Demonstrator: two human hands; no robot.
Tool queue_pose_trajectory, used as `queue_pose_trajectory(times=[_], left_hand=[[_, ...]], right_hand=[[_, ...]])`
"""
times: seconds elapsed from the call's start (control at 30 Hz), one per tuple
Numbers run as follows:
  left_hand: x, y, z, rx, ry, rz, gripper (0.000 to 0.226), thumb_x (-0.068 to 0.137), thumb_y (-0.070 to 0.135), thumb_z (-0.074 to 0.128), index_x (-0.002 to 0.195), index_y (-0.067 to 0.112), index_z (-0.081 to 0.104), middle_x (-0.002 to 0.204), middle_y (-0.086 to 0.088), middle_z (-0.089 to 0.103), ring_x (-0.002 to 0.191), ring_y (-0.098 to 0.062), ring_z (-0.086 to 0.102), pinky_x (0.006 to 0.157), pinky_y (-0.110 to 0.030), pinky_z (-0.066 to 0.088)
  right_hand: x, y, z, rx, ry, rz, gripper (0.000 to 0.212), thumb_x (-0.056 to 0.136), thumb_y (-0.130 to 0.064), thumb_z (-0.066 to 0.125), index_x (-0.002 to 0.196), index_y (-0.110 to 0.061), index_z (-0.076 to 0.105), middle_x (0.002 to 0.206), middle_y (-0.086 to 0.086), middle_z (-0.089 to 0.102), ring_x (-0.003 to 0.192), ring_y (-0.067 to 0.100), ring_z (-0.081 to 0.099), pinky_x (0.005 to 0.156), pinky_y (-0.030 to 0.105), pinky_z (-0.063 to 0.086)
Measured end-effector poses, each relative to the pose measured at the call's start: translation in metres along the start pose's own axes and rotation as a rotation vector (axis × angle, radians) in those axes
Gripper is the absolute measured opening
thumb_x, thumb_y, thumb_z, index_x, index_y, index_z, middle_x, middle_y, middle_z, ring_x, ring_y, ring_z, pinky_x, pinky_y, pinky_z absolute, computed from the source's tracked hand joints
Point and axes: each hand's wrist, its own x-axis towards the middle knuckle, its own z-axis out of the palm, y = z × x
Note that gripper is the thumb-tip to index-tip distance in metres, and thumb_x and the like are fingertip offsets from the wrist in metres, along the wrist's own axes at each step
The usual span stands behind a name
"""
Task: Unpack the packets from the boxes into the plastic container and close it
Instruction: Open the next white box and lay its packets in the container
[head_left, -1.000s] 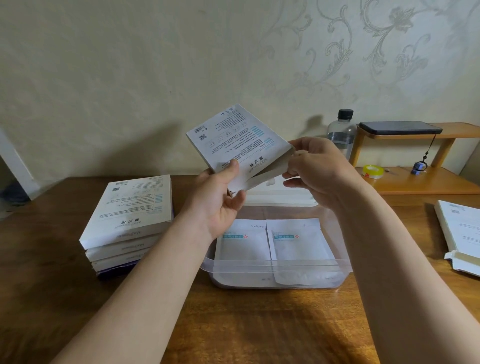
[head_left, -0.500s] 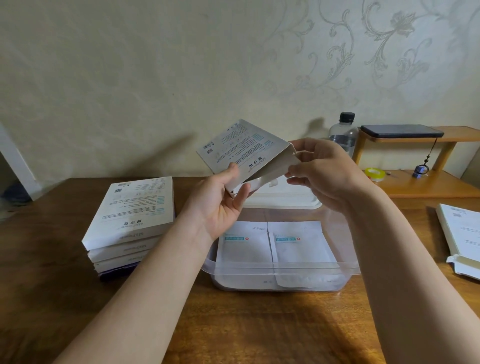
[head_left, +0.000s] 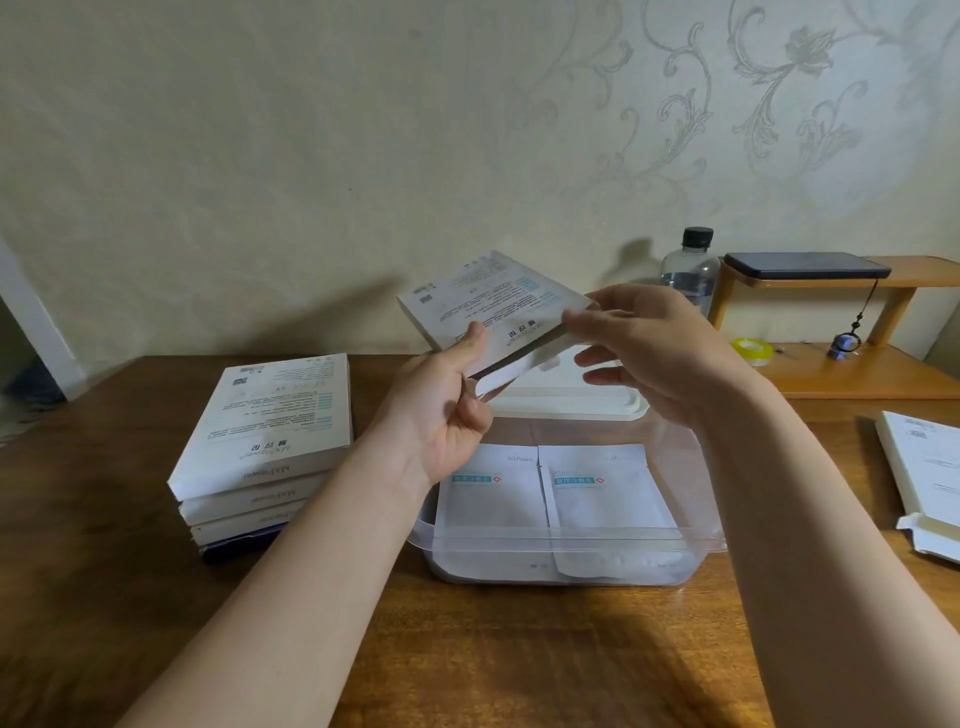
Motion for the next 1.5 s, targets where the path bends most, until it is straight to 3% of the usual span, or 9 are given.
queue_pose_trajectory(times=[0.1,0.23,0.33,0.47,0.7,0.87,1.03,1.13,1.5], left_hand=[[-0.004,0.0,0.004,0.064,0.04,0.011,0.011,0.098,0.029,0.065,0.106,0.023,0.07,0.081,0.008,0.075,0.045,-0.001,0.048,0.033,-0.01,0.02],[-0.002,0.003,0.001,0.031,0.013,-0.092,0.015,0.097,0.038,0.065,0.101,0.023,0.068,0.086,0.006,0.06,0.034,-0.002,0.035,0.029,-0.008,0.021],[-0.002,0.004,-0.001,-0.046,0.001,-0.132,0.017,0.095,0.035,0.068,0.096,0.018,0.067,0.088,0.006,0.061,0.042,-0.002,0.046,0.033,-0.009,0.038],[-0.009,0.006,0.004,-0.201,-0.027,-0.066,0.011,0.098,0.015,0.064,0.095,0.005,0.068,0.079,-0.006,0.076,0.06,-0.015,0.073,0.05,-0.023,0.06],[-0.006,0.005,0.003,-0.247,-0.059,-0.069,0.013,0.099,0.009,0.062,0.11,0.002,0.065,0.109,-0.017,0.076,0.096,-0.031,0.074,0.065,-0.033,0.064],[-0.007,0.004,0.003,-0.233,-0.056,-0.073,0.011,0.098,0.008,0.063,0.108,0.003,0.066,0.117,-0.016,0.074,0.097,-0.031,0.072,0.063,-0.032,0.064],[-0.003,0.002,0.001,-0.224,-0.075,-0.058,0.022,0.098,0.006,0.062,0.12,0.003,0.063,0.121,-0.016,0.072,0.117,-0.034,0.067,0.065,-0.033,0.064],[0.001,0.001,-0.002,-0.225,-0.086,-0.033,0.04,0.097,0.002,0.063,0.136,0.005,0.057,0.125,-0.016,0.071,0.119,-0.034,0.065,0.068,-0.034,0.063],[0.002,0.0,-0.004,-0.223,-0.124,0.002,0.044,0.096,-0.001,0.061,0.138,0.009,0.055,0.127,-0.016,0.07,0.123,-0.031,0.064,0.07,-0.038,0.063]], right_hand=[[0.001,0.005,-0.001,-0.051,-0.008,-0.044,0.026,0.084,0.002,0.07,0.108,-0.008,0.067,0.102,0.016,0.07,0.085,0.022,0.067,0.083,0.042,0.057],[0.002,0.009,-0.006,-0.12,0.004,-0.163,0.035,0.079,0.007,0.072,0.108,-0.012,0.067,0.097,0.004,0.071,0.078,0.015,0.068,0.071,0.03,0.055],[0.004,0.012,-0.006,-0.419,0.107,-0.286,0.026,0.078,-0.011,0.08,0.099,-0.017,0.067,0.088,-0.006,0.07,0.073,0.007,0.065,0.063,0.018,0.048],[0.004,0.016,-0.002,-0.574,0.18,-0.375,0.023,0.076,-0.022,0.084,0.09,-0.018,0.066,0.082,-0.008,0.068,0.079,0.012,0.064,0.069,0.026,0.051],[0.006,0.013,-0.005,-0.527,0.118,-0.364,0.012,0.088,-0.026,0.071,0.097,-0.019,0.075,0.084,-0.008,0.071,0.074,-0.001,0.063,0.066,0.021,0.047],[0.006,0.01,-0.003,-0.327,0.175,-0.247,0.026,0.099,-0.026,0.053,0.084,-0.016,0.073,0.089,0.026,0.069,0.071,0.022,0.056,0.073,0.057,0.055],[0.008,0.01,-0.002,-0.173,0.308,-0.153,0.017,0.09,-0.027,0.071,0.098,-0.014,0.063,0.083,0.007,0.066,0.082,0.031,0.069,0.073,0.046,0.06],[0.01,0.011,-0.002,-0.244,0.443,-0.188,0.027,0.079,-0.037,0.081,0.085,-0.026,0.057,0.087,0.003,0.064,0.084,0.029,0.067,0.075,0.047,0.059],[0.01,0.009,0.011,-0.504,0.404,-0.264,0.011,0.097,-0.017,0.057,0.098,-0.017,0.068,0.092,0.003,0.066,0.085,0.022,0.06,0.059,0.021,0.037]])
